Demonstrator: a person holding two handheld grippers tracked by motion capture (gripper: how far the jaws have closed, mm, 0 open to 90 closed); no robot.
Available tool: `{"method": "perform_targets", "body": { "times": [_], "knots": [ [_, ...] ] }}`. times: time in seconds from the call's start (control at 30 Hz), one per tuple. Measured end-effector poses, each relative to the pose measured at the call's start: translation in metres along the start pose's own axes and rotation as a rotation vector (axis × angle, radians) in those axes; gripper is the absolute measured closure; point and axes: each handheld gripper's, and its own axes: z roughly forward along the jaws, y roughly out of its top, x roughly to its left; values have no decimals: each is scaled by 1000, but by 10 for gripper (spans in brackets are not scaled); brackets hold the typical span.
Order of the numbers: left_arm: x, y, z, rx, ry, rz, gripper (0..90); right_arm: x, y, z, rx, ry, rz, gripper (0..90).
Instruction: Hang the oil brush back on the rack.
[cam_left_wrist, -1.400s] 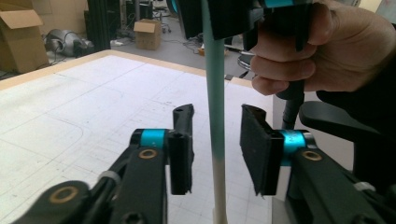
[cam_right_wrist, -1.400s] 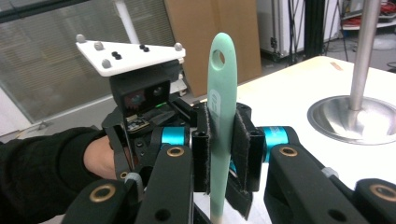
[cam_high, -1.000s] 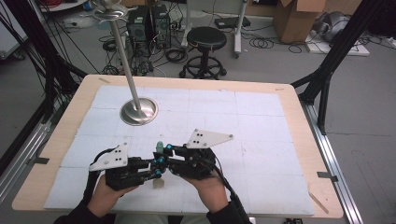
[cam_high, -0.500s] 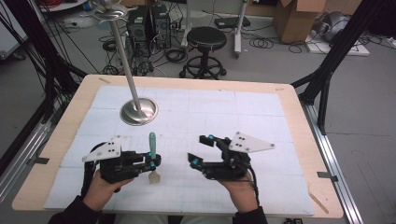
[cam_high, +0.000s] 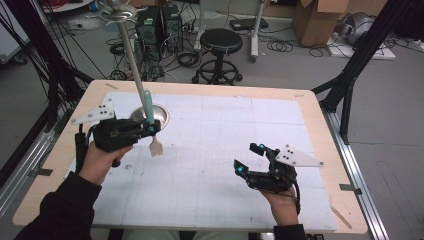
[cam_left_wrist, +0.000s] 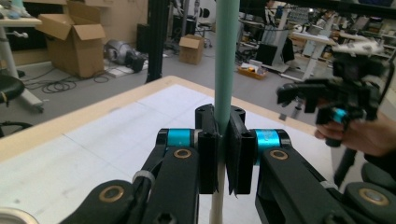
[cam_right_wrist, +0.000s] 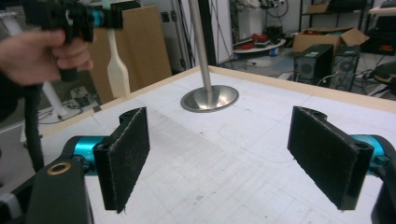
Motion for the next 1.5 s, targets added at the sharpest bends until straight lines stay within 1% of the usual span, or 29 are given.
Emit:
{"method": "perform_targets", "body": {
  "times": [0.07, 0.1, 0.17, 0.2, 0.27, 0.33, 0.47, 0.53, 0.7, 0.83, 0.93, 1.3, 1.43, 1.5],
  "knots": [
    [7, 10, 2, -1, 10, -5, 840, -1, 0, -3, -2, -8, -11, 198],
    [11, 16, 4, -8, 14, -15, 840, -2, 1, -5, -4, -13, -17, 197],
    [19, 28, 6, -23, 20, -28, 840, -3, 0, -8, -10, -21, -12, 197],
    [23, 35, 8, -36, 29, -41, 840, -4, 0, -9, -11, -23, -12, 197],
    [30, 47, 12, -43, 46, -45, 840, -6, 0, -10, -13, -30, -11, 197],
    [36, 58, 16, -36, 67, -41, 840, -6, -1, -10, -12, -29, -8, 198],
    [47, 77, 23, -35, 106, -38, 840, -6, -1, -10, -9, -24, -9, 198],
    [52, 83, 26, -35, 127, -40, 840, -7, -1, -11, -11, -23, -9, 198],
    [61, 89, 30, -32, 178, -49, 840, -7, -1, -11, -13, -21, -3, 198],
    [67, 89, 30, -33, 215, -59, 840, -8, -1, -11, -19, -18, -5, 198],
    [70, 89, 30, -29, 234, -66, 840, -7, -1, -12, -21, -16, 2, 198],
    [77, 90, 28, -23, 283, -68, 840, -7, -1, -11, -17, -11, 3, 198],
    [78, 91, 29, -22, 289, -70, 840, -6, 0, -11, -18, -9, 2, 198],
    [78, 92, 29, -15, 293, -64, 840, -6, 0, -11, -17, -8, 3, 198]
  ]
}}
